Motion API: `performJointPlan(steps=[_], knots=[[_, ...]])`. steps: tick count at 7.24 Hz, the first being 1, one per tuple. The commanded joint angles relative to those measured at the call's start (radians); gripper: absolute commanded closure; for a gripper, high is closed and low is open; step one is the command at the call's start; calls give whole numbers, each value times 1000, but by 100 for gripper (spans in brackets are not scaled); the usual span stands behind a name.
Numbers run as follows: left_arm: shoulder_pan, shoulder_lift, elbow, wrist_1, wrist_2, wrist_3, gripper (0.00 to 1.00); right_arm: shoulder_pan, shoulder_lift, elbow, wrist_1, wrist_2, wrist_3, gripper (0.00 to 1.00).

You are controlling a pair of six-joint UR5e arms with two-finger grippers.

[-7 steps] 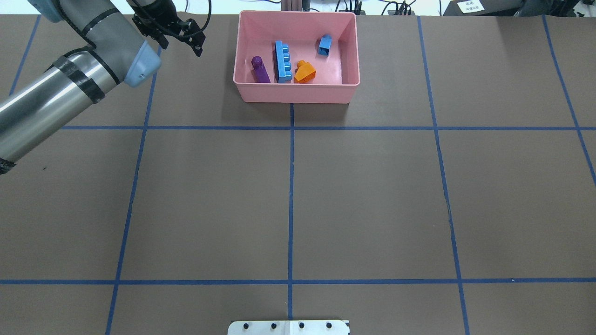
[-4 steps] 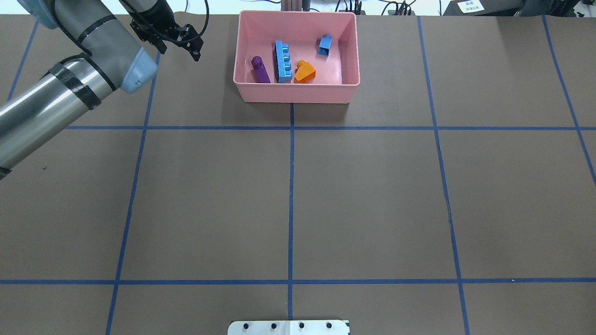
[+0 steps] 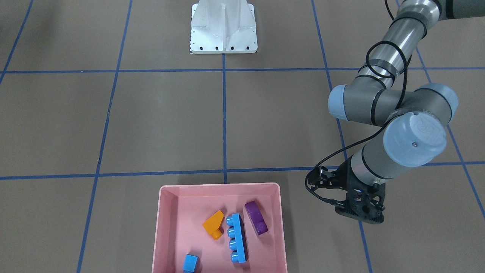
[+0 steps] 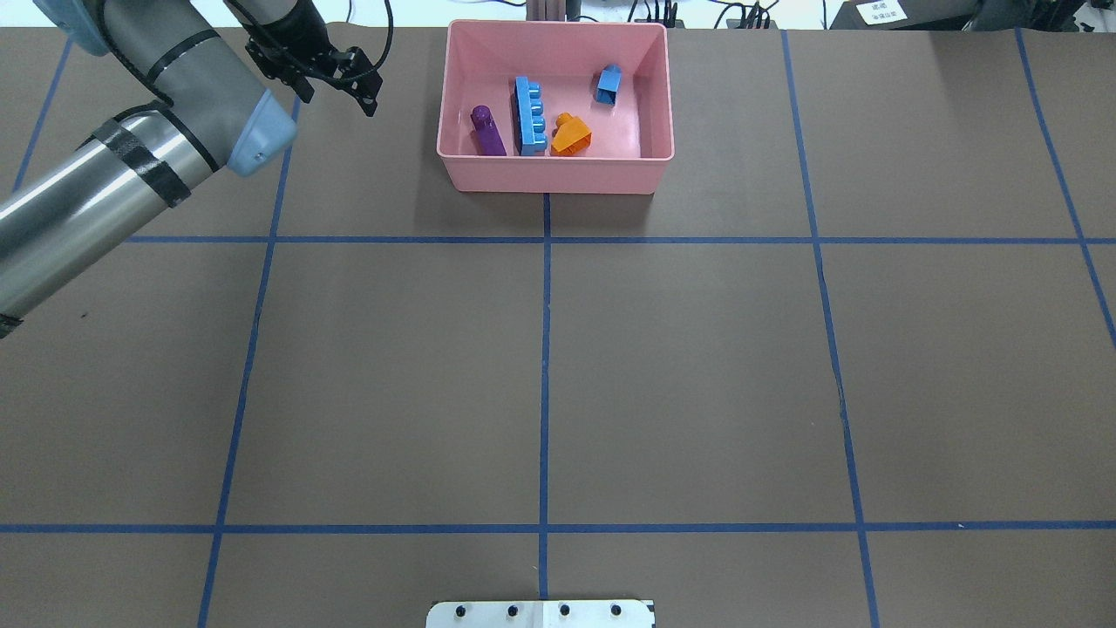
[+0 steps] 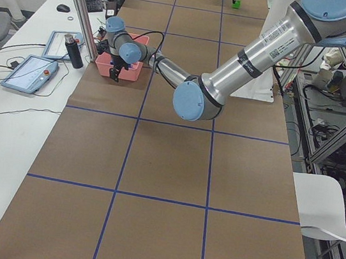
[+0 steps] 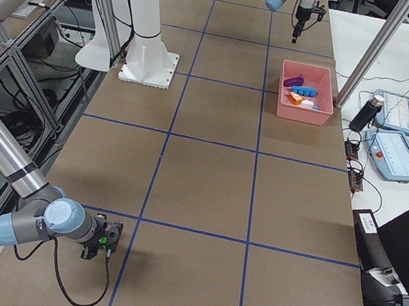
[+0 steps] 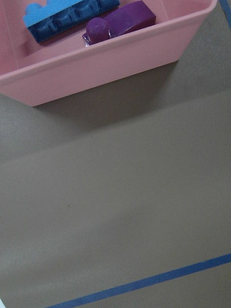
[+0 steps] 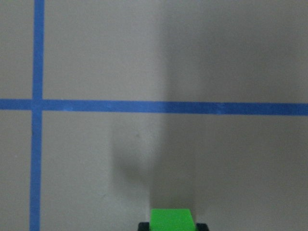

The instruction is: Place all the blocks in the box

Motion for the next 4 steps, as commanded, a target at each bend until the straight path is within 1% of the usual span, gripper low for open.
performJointPlan(steps=[1,4], knots=[[2,-1,-1,-1,-2,-1,0,132,179,33,-208,90,0,100],[-2,1,-23,4,1,-13,0,177,535,52,-632,87,0,100]])
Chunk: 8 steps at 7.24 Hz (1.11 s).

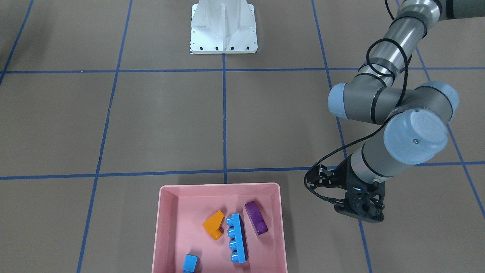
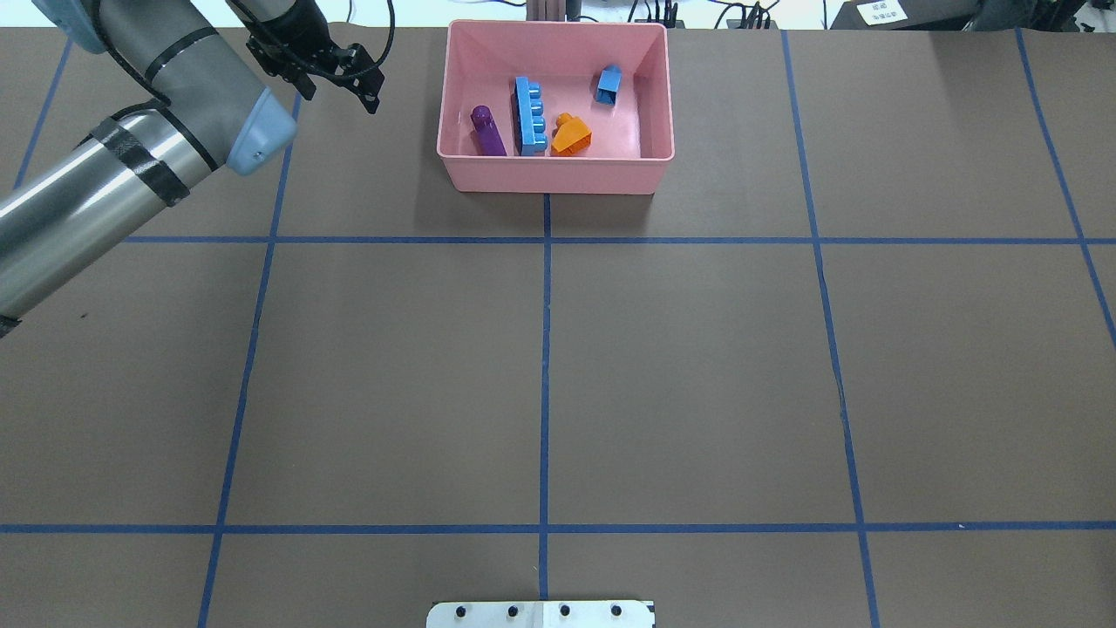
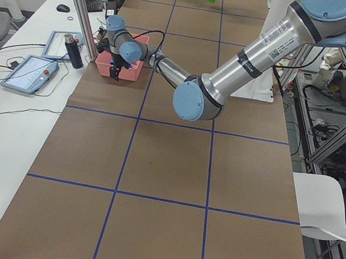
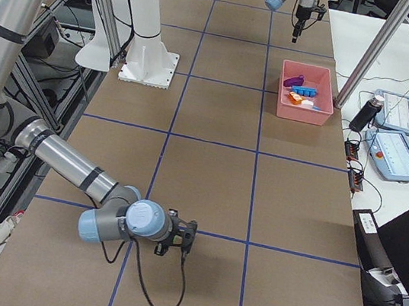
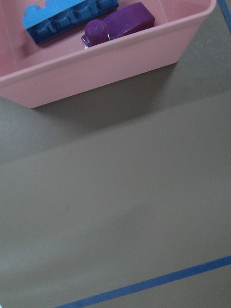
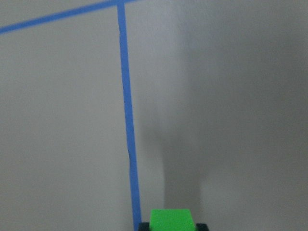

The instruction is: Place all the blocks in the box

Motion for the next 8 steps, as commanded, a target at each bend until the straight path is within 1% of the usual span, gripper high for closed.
performJointPlan(steps=[1,2,3,4,5,6,7,8], knots=[[2,-2,-4,13,3,-8,0,14,271,18,-316,-10,-2,100],[3,-5,-3,16,3,-11,0,3,377,20,-401,-12,0,100],[3,-5,-3,16,3,-11,0,-25,486,18,-464,-34,0,100],[3,-6,-1,16,3,-11,0,-82,608,7,-559,-50,3,100],[5,-8,-1,18,2,-11,0,-153,736,-3,-665,-97,88,100],[5,-11,0,18,2,-13,0,-233,824,-5,-687,-169,242,100],[5,-12,2,18,0,-13,0,-305,902,-49,-683,-224,376,100],[5,-17,6,18,0,-13,0,-375,1018,-156,-678,-257,461,100]])
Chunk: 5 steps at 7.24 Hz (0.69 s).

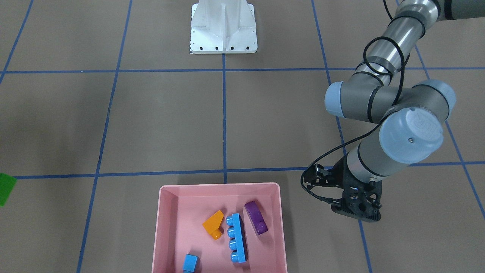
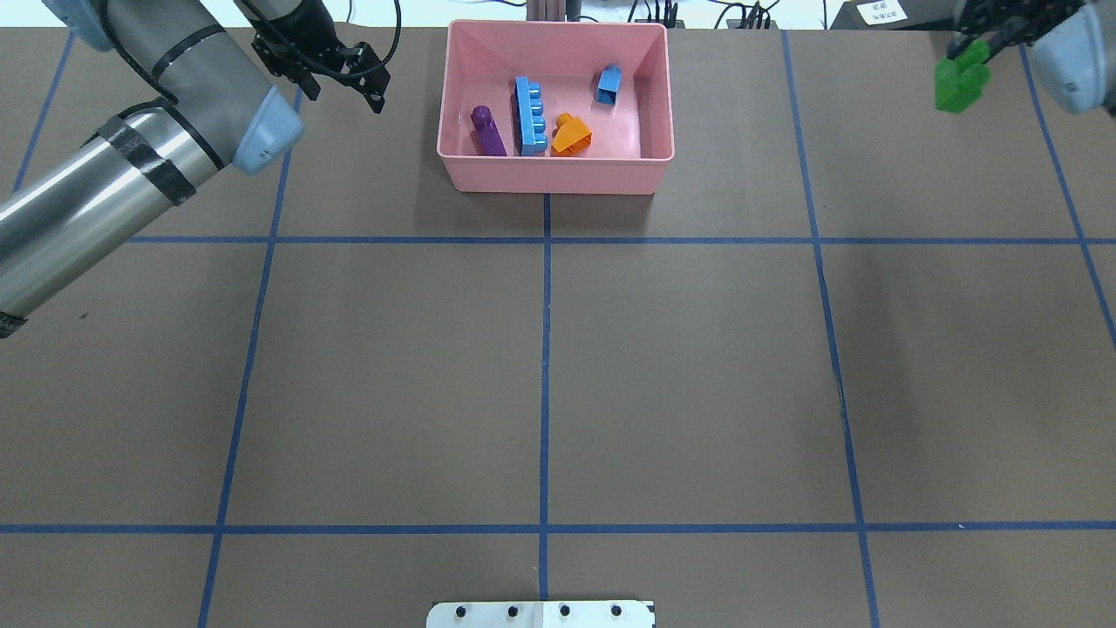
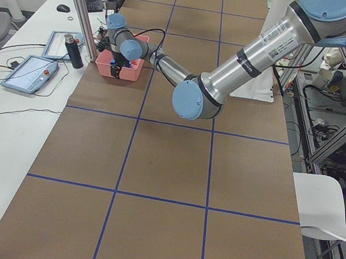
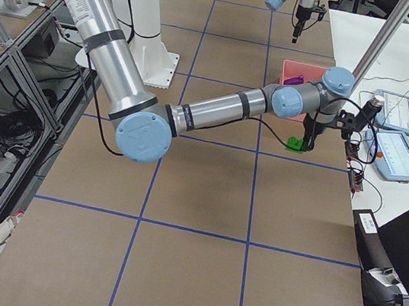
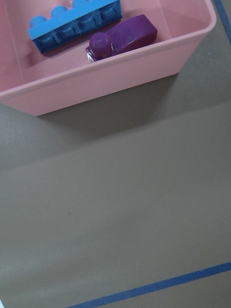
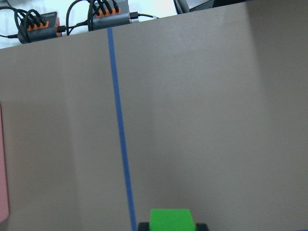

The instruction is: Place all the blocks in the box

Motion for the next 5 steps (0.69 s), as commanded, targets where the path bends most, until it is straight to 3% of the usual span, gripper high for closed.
performJointPlan(steps=[1,3,4,5], knots=[[2,-10,7,2,1,-2,0,-128,235,-208,3,-105,183,100],[5,-30,24,-2,2,-41,0,-193,482,-530,154,-131,308,100],[8,-32,26,-2,2,-42,0,-228,530,-627,264,-169,376,100],[8,-41,27,-2,2,-43,0,-266,567,-662,317,-229,398,100]])
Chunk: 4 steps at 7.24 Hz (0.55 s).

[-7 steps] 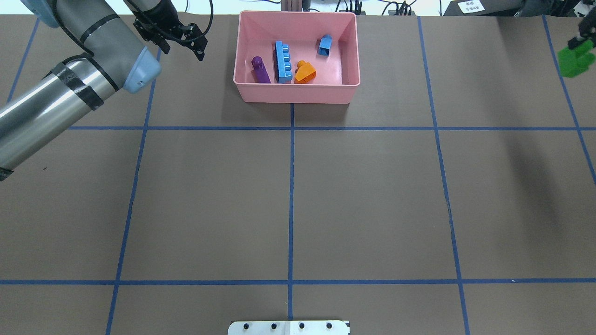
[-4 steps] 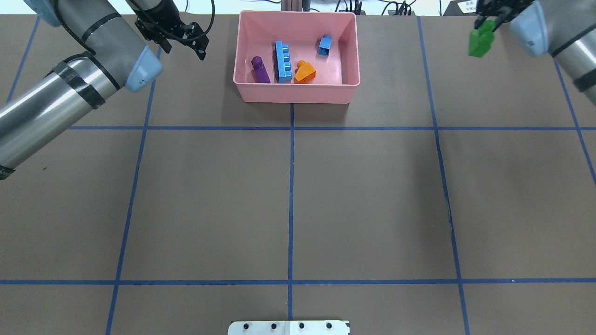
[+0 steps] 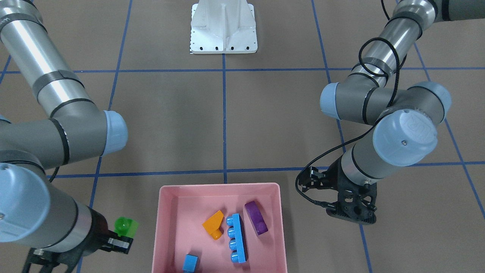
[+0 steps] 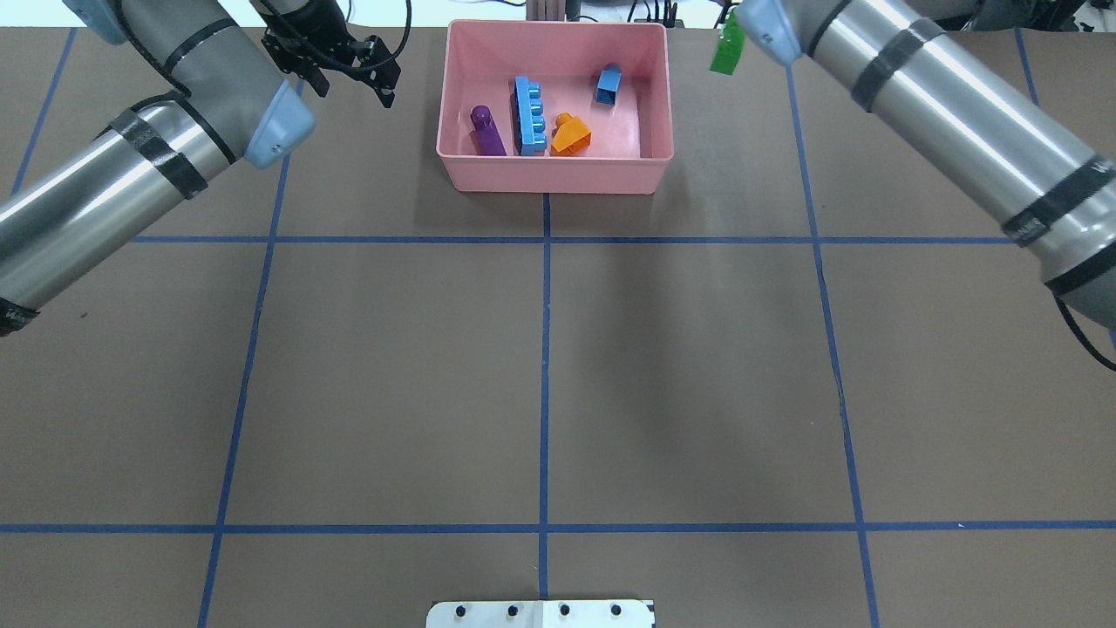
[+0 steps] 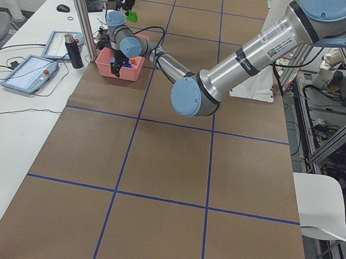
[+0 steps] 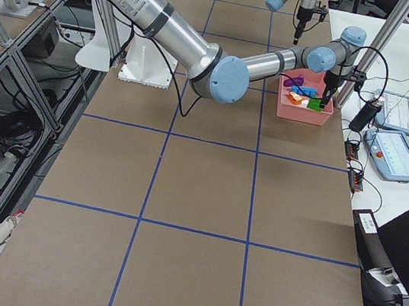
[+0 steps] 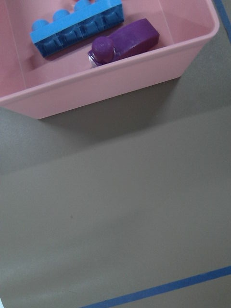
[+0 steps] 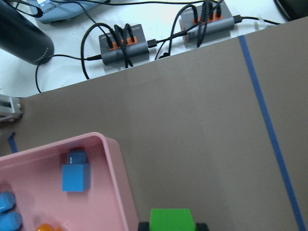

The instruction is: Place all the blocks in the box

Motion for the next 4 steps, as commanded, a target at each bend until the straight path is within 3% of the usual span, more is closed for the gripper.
performJointPlan(steps=[1,2,3,4], knots=[[1,-20,16,-2,0,-4,0,-78,80,-103,117,-110,172,100],[3,-24,24,-2,0,-4,0,-107,85,-106,149,-124,177,9],[3,-28,29,-3,0,-4,0,-123,93,-109,149,-141,183,1],[3,-28,35,-5,0,-2,0,-123,93,-120,149,-141,181,1]])
